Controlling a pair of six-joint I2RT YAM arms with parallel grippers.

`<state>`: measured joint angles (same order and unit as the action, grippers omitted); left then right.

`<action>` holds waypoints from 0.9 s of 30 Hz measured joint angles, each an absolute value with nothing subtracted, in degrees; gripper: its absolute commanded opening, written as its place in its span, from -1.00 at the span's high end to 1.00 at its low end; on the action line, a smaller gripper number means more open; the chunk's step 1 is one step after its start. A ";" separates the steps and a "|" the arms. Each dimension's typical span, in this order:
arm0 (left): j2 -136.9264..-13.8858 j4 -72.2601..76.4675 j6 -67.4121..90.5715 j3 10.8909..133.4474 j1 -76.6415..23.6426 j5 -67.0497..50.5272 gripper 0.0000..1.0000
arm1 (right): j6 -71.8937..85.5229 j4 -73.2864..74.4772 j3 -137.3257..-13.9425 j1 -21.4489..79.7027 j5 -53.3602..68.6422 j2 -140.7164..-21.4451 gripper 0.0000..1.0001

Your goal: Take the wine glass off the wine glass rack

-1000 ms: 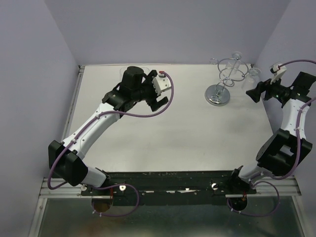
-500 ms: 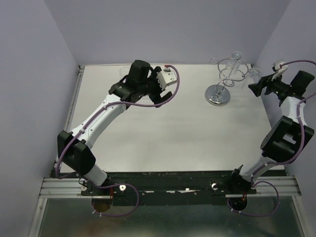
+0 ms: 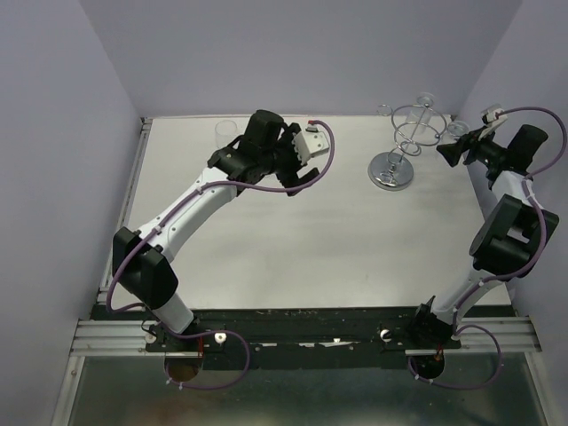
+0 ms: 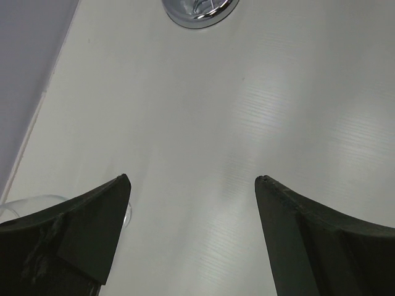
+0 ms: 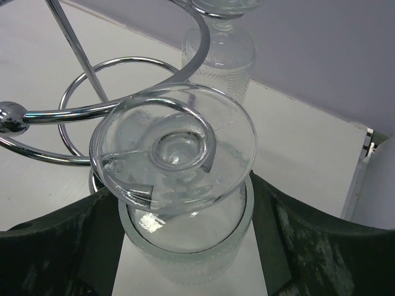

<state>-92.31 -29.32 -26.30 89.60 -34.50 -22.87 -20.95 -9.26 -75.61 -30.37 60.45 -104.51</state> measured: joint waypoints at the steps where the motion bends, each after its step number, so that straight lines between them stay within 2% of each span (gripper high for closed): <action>1: -92.36 -29.28 -26.33 89.65 -34.70 -22.74 -0.98 | -20.56 -9.63 -75.66 -30.15 60.53 -104.79 -0.53; 5: -92.64 -29.34 -26.70 89.89 -36.80 -22.50 -0.98 | -19.94 -10.26 -75.81 -29.93 60.77 -105.43 -0.38; 12: -92.71 -29.47 -28.95 90.32 -37.23 -21.32 -0.98 | -21.08 -9.98 -75.81 -29.95 60.75 -105.21 0.14; 13: -92.71 -29.47 -29.10 90.32 -37.19 -21.17 -0.98 | -21.10 -9.74 -75.81 -29.95 60.75 -105.10 0.25; 15: -92.71 -29.45 -29.36 90.32 -37.21 -21.02 -0.98 | -21.10 -9.15 -75.81 -29.95 60.73 -104.79 0.89; 16: -92.71 -29.41 -29.36 90.32 -37.21 -21.02 -0.98 | -21.10 -8.86 -75.81 -29.93 60.73 -104.57 0.99; 27: -92.71 -28.82 -29.34 90.26 -37.26 -21.02 -0.98 | -14.09 -13.37 -71.83 -30.22 57.95 -101.01 0.99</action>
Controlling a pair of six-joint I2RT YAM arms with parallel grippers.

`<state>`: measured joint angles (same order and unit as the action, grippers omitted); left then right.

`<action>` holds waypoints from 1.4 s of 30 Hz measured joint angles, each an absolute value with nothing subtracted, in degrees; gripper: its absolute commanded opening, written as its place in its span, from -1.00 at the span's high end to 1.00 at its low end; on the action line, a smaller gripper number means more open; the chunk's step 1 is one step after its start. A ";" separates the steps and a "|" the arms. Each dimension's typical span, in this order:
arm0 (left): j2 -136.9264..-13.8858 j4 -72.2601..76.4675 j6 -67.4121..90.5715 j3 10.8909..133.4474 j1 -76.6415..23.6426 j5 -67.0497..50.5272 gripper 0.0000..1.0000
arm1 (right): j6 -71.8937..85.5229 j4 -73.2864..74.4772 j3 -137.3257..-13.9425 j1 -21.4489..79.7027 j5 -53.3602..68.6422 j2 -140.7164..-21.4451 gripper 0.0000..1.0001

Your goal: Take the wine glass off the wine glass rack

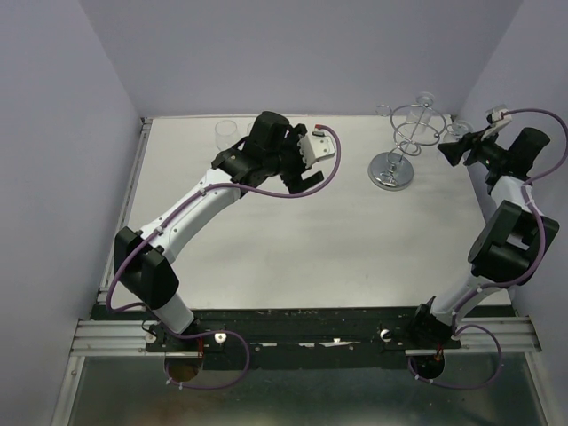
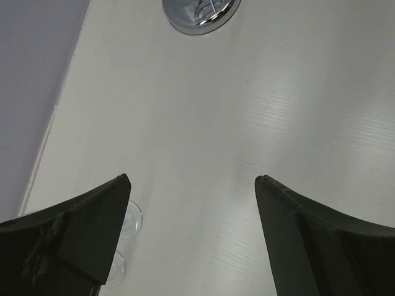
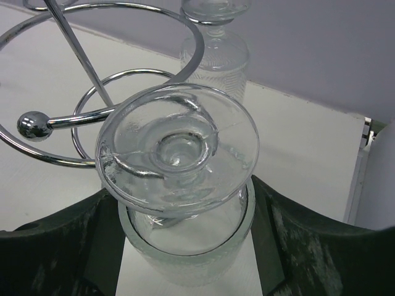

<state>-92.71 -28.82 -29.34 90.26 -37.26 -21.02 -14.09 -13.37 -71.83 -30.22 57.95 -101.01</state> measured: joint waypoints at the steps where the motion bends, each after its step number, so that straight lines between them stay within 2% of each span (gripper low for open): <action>1: -92.68 -28.82 -29.36 90.21 -37.26 -21.02 -0.98 | -13.23 -14.06 -71.50 -30.24 57.89 -100.90 0.99; 16: -92.82 -27.94 -29.43 90.26 -37.19 -21.26 -0.98 | -10.83 -15.42 -66.94 -31.88 50.98 -93.86 0.99; 24: -93.27 -20.67 -29.08 88.86 -36.42 -21.63 -0.98 | -11.35 -1.32 -58.37 -31.97 44.27 -80.53 0.99; 30: -92.36 -15.22 -29.23 84.44 -35.59 -19.92 -0.98 | 1.13 13.34 -51.27 -25.96 45.69 -66.87 0.99; 33: -91.20 -13.91 -29.87 81.80 -35.27 -18.98 -0.98 | 10.24 18.87 -54.52 -21.52 47.44 -66.50 0.99; 36: -89.27 -11.94 -30.37 78.26 -34.89 -18.22 -0.98 | 17.08 24.08 -63.90 -16.10 46.46 -70.50 0.99; 42: -85.12 -1.69 -30.20 72.69 -34.59 -18.04 -0.98 | 30.57 21.39 -80.62 -5.54 45.84 -77.21 0.99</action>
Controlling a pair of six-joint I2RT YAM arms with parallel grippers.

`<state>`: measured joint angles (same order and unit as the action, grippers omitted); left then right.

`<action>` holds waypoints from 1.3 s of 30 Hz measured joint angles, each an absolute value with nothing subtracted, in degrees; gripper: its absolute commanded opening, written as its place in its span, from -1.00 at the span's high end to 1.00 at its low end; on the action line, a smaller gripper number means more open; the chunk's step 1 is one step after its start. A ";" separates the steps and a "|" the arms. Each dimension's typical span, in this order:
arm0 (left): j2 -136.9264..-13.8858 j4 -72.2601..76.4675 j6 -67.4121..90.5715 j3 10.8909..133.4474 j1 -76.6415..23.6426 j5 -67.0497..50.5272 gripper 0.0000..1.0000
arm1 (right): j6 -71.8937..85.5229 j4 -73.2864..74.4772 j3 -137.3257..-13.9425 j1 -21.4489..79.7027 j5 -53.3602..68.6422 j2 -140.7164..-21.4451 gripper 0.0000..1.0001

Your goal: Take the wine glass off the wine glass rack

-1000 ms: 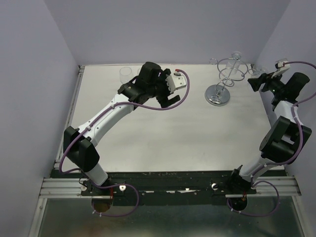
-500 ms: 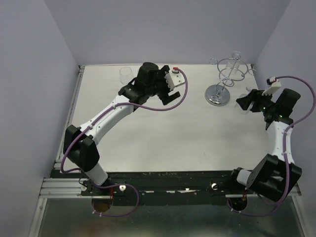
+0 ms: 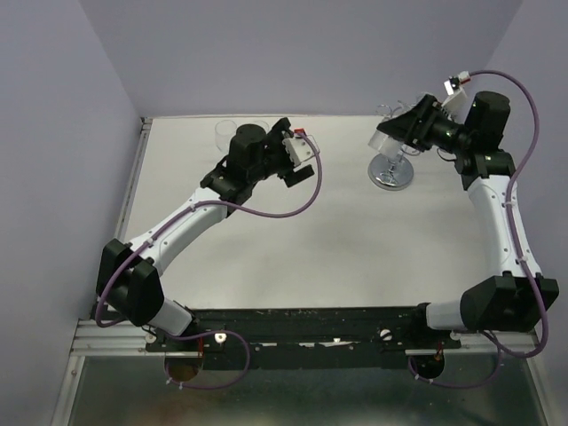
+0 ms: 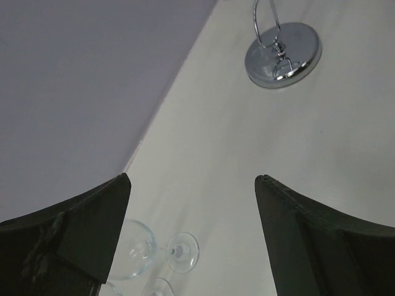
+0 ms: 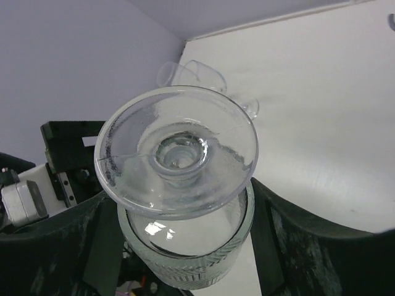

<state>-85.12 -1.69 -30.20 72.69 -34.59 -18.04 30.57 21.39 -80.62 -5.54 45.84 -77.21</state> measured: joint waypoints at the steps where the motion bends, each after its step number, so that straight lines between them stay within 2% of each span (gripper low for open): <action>1: -84.95 0.30 -30.15 72.64 -34.61 -18.06 -0.98 | 32.47 20.69 -81.80 -4.60 45.84 -78.19 0.99; 7: -84.64 10.94 -32.36 72.62 -35.55 -18.46 -0.87 | 44.45 17.72 -87.35 1.76 45.21 -88.58 0.99; 12: -84.64 15.99 -35.75 72.62 -36.47 -18.46 -0.82 | 53.19 20.53 -93.78 5.32 39.07 -95.83 0.99; 21: -85.06 19.73 -39.70 73.10 -37.45 -18.46 -0.72 | 60.40 21.69 -97.43 7.55 34.15 -95.22 0.99; 35: -94.91 25.67 -43.13 78.76 -38.33 -14.15 -0.42 | 61.78 20.60 -96.47 8.47 33.74 -95.18 0.99; 39: -96.16 26.57 -43.97 80.55 -38.35 -14.15 -0.40 | 62.00 20.14 -96.47 9.17 33.76 -95.18 0.99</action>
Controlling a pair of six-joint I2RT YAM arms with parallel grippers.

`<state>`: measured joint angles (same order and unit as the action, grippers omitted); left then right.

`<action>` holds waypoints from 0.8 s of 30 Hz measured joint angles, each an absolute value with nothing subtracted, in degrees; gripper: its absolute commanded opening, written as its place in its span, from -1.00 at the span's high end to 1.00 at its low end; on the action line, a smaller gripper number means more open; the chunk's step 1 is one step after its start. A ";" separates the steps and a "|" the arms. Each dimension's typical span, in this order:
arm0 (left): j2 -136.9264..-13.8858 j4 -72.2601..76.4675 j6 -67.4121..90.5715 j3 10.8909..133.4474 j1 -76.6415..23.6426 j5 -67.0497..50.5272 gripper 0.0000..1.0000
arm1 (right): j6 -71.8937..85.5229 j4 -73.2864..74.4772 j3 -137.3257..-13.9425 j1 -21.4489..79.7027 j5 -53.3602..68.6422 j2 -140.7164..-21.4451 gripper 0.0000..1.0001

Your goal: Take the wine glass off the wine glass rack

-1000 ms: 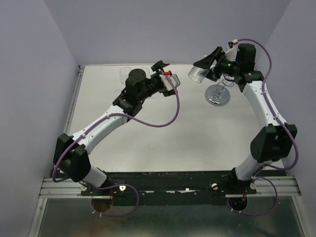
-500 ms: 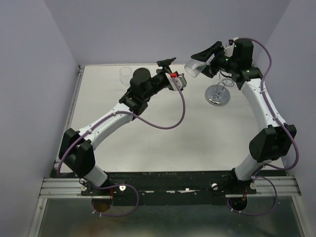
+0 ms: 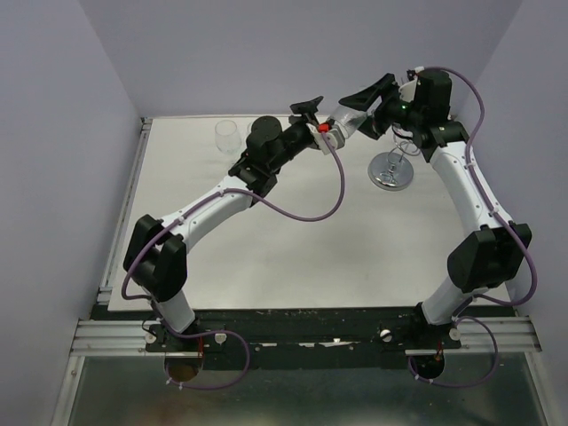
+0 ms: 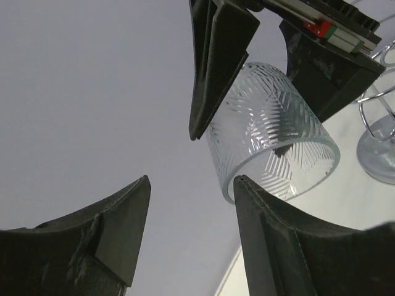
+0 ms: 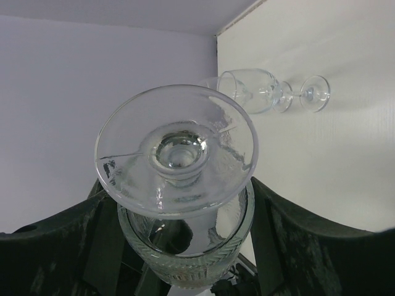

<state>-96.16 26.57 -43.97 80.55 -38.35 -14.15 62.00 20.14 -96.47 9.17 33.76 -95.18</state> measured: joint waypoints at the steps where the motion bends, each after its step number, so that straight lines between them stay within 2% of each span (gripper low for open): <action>1: -96.40 26.89 -43.92 80.93 -38.35 -14.13 -0.39 | 62.00 19.90 -96.47 9.39 33.78 -95.20 0.99; 8: -98.28 28.34 -42.78 82.67 -38.33 -14.02 -0.26 | 62.06 18.28 -97.51 10.20 33.89 -95.94 0.99; 11: -98.89 28.84 -42.33 82.72 -38.33 -13.67 -0.15 | 62.11 18.00 -97.54 10.20 33.89 -95.96 0.99; 16: -99.83 30.92 -41.69 82.74 -38.33 -13.30 0.16 | 62.74 17.74 -97.51 10.17 33.91 -95.96 0.99; 19: -100.33 32.16 -41.32 82.76 -38.39 -13.23 0.24 | 63.31 17.41 -97.41 10.20 33.91 -95.96 0.99; 24: -100.53 32.42 -40.34 82.76 -38.96 -13.08 0.88 | 64.66 16.51 -96.77 10.17 34.22 -95.96 0.96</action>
